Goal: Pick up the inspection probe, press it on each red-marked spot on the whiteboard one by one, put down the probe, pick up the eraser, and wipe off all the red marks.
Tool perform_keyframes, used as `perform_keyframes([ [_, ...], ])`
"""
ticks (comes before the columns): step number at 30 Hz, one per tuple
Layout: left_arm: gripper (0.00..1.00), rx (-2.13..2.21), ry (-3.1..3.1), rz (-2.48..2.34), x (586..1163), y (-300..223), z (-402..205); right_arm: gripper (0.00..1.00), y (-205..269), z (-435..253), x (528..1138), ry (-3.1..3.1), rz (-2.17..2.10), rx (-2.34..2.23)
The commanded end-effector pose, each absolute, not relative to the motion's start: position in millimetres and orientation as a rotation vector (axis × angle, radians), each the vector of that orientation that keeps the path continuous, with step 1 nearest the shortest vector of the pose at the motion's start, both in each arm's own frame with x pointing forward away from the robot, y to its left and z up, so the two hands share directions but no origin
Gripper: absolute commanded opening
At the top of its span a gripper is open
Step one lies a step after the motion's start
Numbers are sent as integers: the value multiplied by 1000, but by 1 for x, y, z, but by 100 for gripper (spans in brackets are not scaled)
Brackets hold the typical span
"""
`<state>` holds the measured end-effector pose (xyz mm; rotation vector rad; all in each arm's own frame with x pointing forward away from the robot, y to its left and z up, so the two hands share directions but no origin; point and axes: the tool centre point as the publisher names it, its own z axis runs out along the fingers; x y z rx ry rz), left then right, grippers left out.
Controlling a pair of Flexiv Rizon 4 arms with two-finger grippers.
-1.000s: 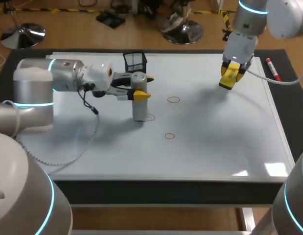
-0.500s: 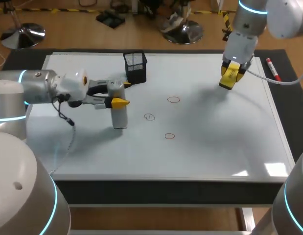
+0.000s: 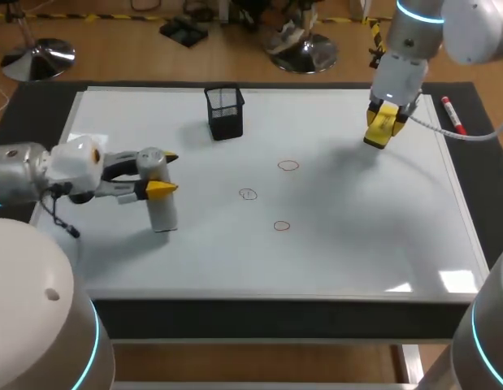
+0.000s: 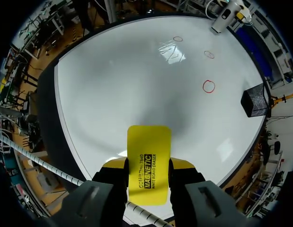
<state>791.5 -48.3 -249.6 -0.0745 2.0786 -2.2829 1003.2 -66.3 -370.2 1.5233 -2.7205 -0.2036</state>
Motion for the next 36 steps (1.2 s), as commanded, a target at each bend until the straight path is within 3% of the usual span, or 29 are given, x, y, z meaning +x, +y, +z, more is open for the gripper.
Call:
perform_keyframes([
  [1,0,-243,2001,-2196,771,-30,-243,0,-67,-369,1004,-2717,-199,1525],
  [36,0,-310,1941,-2166,762,4,-244,0,-57,-368,1002,-2703,-186,1535],
])
